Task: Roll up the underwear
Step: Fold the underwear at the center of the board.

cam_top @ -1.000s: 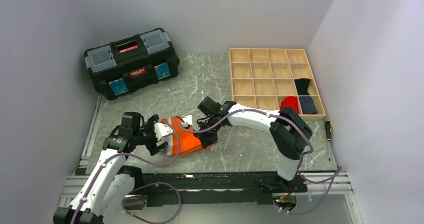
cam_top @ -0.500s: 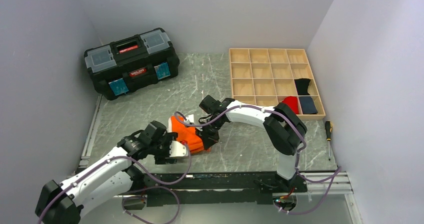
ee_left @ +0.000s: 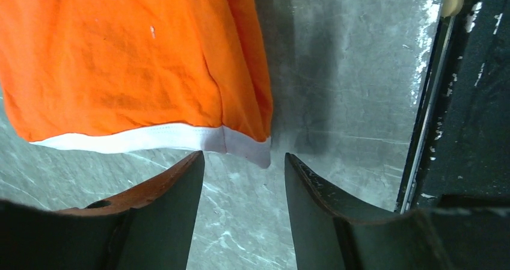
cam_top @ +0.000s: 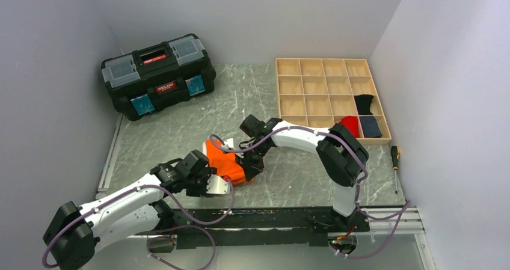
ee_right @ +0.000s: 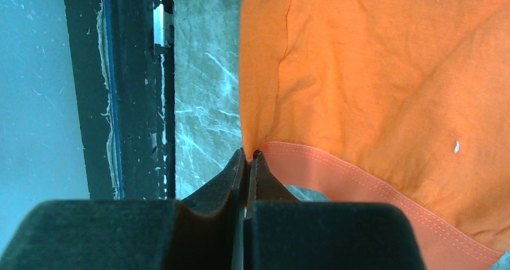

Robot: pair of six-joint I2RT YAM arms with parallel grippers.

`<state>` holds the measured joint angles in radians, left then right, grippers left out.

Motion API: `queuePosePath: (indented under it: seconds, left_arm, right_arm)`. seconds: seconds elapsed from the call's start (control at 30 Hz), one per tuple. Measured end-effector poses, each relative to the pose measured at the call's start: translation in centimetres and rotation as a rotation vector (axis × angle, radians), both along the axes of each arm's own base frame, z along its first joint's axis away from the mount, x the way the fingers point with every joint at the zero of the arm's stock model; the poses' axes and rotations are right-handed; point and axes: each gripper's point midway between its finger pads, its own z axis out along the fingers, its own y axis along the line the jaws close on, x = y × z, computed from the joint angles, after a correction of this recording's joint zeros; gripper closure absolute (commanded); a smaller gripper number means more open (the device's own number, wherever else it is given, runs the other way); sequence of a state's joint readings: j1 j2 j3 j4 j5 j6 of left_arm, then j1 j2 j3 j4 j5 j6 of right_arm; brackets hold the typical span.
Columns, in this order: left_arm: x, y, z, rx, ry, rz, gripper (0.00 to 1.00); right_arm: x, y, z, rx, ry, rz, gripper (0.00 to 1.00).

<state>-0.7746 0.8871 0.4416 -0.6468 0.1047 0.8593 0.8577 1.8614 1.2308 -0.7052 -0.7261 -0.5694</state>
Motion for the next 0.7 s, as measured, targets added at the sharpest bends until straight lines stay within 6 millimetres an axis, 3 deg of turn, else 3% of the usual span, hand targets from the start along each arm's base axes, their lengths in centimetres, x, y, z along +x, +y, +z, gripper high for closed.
queuePosePath:
  seconds: [0.3, 0.7]
  left_arm:
    - [-1.1, -0.1, -0.7, 0.03, -0.01, -0.034, 0.45]
    - [-0.8, -0.1, -1.2, 0.046, -0.041, -0.039, 0.61]
  right_arm:
    - [-0.1, 0.0, -0.2, -0.004, 0.011, 0.004, 1.0]
    - [-0.1, 0.0, -0.3, -0.007, 0.015, 0.005, 1.0]
